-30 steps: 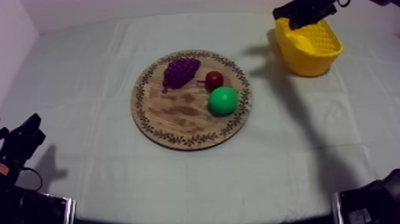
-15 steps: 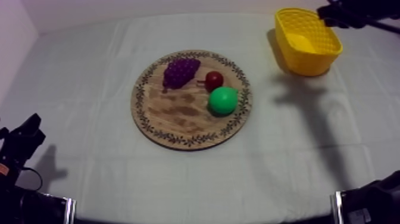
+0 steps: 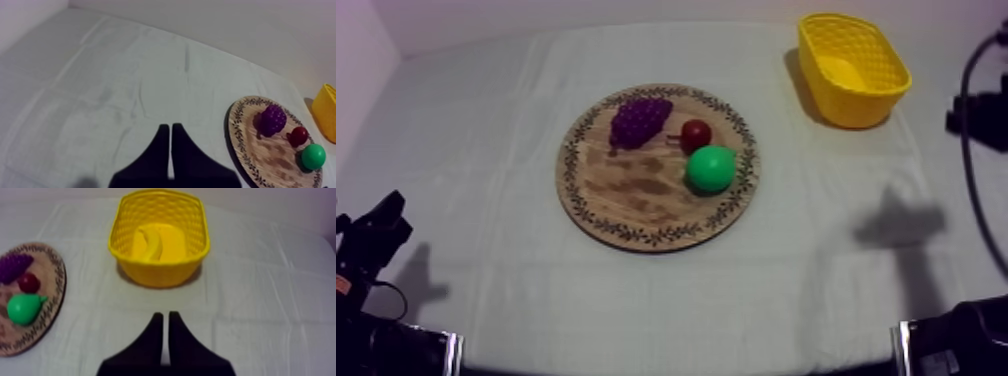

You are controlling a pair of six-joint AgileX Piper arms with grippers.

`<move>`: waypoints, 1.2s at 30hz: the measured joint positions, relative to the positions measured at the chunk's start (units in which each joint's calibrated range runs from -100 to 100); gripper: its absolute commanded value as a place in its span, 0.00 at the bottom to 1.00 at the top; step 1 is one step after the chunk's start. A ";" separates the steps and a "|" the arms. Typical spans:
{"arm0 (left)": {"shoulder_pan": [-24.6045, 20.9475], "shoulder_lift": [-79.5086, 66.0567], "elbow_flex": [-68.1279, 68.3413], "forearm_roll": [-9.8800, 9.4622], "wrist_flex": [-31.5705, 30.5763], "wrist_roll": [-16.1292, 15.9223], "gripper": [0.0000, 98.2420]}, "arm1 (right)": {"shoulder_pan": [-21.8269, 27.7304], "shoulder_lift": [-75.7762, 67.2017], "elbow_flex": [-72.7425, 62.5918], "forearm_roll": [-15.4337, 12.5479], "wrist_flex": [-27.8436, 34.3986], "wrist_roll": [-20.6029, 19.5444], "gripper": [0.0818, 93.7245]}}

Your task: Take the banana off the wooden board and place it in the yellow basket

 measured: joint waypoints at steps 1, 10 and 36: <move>0.00 0.00 0.00 0.00 0.00 0.00 0.00 | 0.11 -2.52 2.69 -0.41 0.08 0.61 0.01; 0.00 0.00 0.00 0.00 0.00 0.00 0.00 | 2.12 -21.90 20.21 -2.28 2.92 2.30 0.00; 0.00 0.00 0.00 0.00 0.00 0.03 0.00 | 4.58 -38.78 29.79 2.64 -0.80 0.58 0.00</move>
